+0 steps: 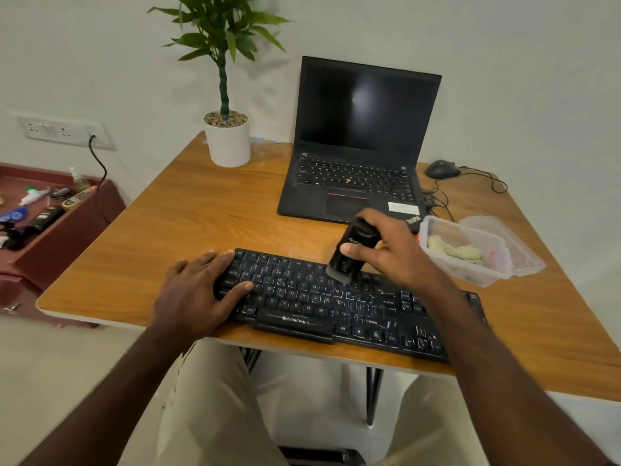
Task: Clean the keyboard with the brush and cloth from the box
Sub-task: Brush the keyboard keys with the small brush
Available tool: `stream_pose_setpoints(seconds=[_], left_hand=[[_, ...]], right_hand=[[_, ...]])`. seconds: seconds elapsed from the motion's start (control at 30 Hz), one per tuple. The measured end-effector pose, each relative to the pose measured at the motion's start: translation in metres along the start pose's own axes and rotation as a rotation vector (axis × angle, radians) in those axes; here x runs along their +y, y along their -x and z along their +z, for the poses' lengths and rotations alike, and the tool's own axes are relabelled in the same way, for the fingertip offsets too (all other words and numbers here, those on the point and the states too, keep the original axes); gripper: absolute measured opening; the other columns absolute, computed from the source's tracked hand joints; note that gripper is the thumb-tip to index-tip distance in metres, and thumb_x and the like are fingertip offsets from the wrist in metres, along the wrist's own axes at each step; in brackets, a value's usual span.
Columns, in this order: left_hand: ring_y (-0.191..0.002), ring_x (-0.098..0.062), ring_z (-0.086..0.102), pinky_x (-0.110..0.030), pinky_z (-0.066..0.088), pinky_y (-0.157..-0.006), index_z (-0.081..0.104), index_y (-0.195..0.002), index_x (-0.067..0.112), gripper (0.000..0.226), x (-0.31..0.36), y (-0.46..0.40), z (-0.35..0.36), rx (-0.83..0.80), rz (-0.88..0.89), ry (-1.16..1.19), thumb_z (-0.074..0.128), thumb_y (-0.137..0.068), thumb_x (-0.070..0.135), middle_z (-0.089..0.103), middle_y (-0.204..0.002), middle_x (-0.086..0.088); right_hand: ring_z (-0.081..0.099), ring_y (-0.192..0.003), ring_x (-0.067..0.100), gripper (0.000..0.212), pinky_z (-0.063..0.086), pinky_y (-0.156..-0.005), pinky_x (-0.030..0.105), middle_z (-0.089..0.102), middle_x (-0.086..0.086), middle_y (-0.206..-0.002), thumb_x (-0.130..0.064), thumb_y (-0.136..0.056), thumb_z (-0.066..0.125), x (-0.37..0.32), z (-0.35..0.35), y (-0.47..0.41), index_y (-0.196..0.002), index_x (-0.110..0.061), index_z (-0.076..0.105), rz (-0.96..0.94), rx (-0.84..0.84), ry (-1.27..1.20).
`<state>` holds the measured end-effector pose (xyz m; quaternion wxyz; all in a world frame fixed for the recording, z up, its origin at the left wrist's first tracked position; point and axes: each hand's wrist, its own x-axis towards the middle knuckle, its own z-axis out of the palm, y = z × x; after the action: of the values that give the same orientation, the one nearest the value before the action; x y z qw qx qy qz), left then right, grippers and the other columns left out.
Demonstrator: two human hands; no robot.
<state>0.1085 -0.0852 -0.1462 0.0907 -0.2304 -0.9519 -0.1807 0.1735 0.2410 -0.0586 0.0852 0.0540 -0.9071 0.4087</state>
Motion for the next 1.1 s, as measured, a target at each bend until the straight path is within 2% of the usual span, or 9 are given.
stream_pose_setpoints(seconds=[0.13,0.3,0.47,0.53,0.63,0.67,0.83,1.0,1.1], left_hand=[[-0.14,-0.022,0.043,-0.051,0.027,-0.115,0.047,-0.146,0.018,0.086,0.0,0.0,0.0,-0.009,0.011,-0.005,0.029,-0.086,0.077,0.056,-0.143,-0.012],[-0.138,-0.025,0.045,-0.056,0.025,-0.114,0.049,-0.143,0.017,0.09,0.0,0.0,-0.002,-0.005,0.026,-0.019,0.027,-0.084,0.082,0.058,-0.141,-0.012],[-0.131,-0.027,0.05,-0.06,0.026,-0.111,0.057,-0.133,0.012,0.096,0.045,0.011,-0.009,0.141,0.229,-0.03,0.037,-0.078,0.088,0.06,-0.137,-0.008],[-0.134,-0.026,0.049,-0.062,0.027,-0.111,0.055,-0.138,0.012,0.105,0.077,0.014,-0.001,0.056,0.347,-0.047,0.036,-0.074,0.093,0.055,-0.144,-0.008],[-0.143,-0.025,0.039,-0.067,0.022,-0.113,0.042,-0.15,0.016,0.119,0.106,0.013,0.016,-0.126,0.396,-0.141,0.028,-0.068,0.101,0.04,-0.156,-0.006],[-0.144,-0.025,0.038,-0.068,0.022,-0.113,0.04,-0.151,0.016,0.121,0.108,0.011,0.02,-0.146,0.388,-0.163,0.027,-0.067,0.101,0.039,-0.157,-0.006],[-0.135,-0.024,0.048,-0.068,0.032,-0.106,0.048,-0.145,0.012,0.12,0.099,0.0,0.018,-0.108,0.33,-0.178,0.031,-0.066,0.101,0.05,-0.148,-0.006],[-0.132,-0.023,0.051,-0.065,0.033,-0.106,0.05,-0.143,0.012,0.123,0.079,-0.01,0.009,-0.075,0.291,-0.182,0.033,-0.062,0.103,0.054,-0.145,-0.006],[-0.132,-0.023,0.051,-0.065,0.034,-0.105,0.051,-0.142,0.011,0.122,0.076,-0.009,0.009,-0.064,0.301,-0.185,0.034,-0.063,0.102,0.055,-0.144,-0.006]], right_hand=[[0.066,-0.088,0.009,0.026,0.056,-0.069,0.025,0.066,-0.006,-0.095,-0.031,-0.089,0.074,0.006,0.009,0.005,-0.106,-0.021,0.057,-0.018,-0.094,0.07],[0.062,-0.081,0.007,0.022,0.047,-0.069,0.02,0.065,-0.001,-0.089,-0.023,-0.089,0.076,0.026,-0.029,0.018,-0.101,-0.018,0.06,0.068,-0.102,0.067],[0.063,-0.085,0.018,0.024,0.051,-0.073,0.034,0.065,0.0,-0.089,-0.024,-0.087,0.078,0.026,-0.025,0.017,-0.1,-0.019,0.059,0.043,-0.06,0.09],[0.064,-0.085,0.019,0.023,0.053,-0.075,0.041,0.065,-0.001,-0.088,-0.026,-0.087,0.078,0.024,-0.023,0.013,-0.099,-0.021,0.059,0.034,-0.07,0.089],[0.065,-0.086,0.021,0.024,0.055,-0.079,0.05,0.067,-0.001,-0.088,-0.032,-0.084,0.077,0.018,-0.019,0.008,-0.097,-0.023,0.059,0.048,-0.092,0.103],[0.065,-0.085,0.02,0.025,0.055,-0.079,0.049,0.067,-0.001,-0.088,-0.033,-0.084,0.077,0.015,-0.018,0.006,-0.097,-0.023,0.059,0.044,-0.082,0.098],[0.061,-0.081,0.004,0.025,0.045,-0.067,0.019,0.063,-0.011,-0.088,-0.029,-0.089,0.076,0.0,-0.005,-0.004,-0.102,-0.022,0.055,-0.022,-0.006,0.081],[0.065,-0.09,0.009,0.024,0.051,-0.072,0.025,0.066,-0.007,-0.097,-0.026,-0.092,0.073,0.005,-0.006,-0.004,-0.106,-0.027,0.053,0.014,-0.16,0.1],[0.062,-0.089,0.007,0.025,0.05,-0.076,0.028,0.063,-0.008,-0.095,-0.025,-0.09,0.074,0.004,-0.027,-0.007,-0.103,-0.028,0.053,0.053,-0.253,0.23]])
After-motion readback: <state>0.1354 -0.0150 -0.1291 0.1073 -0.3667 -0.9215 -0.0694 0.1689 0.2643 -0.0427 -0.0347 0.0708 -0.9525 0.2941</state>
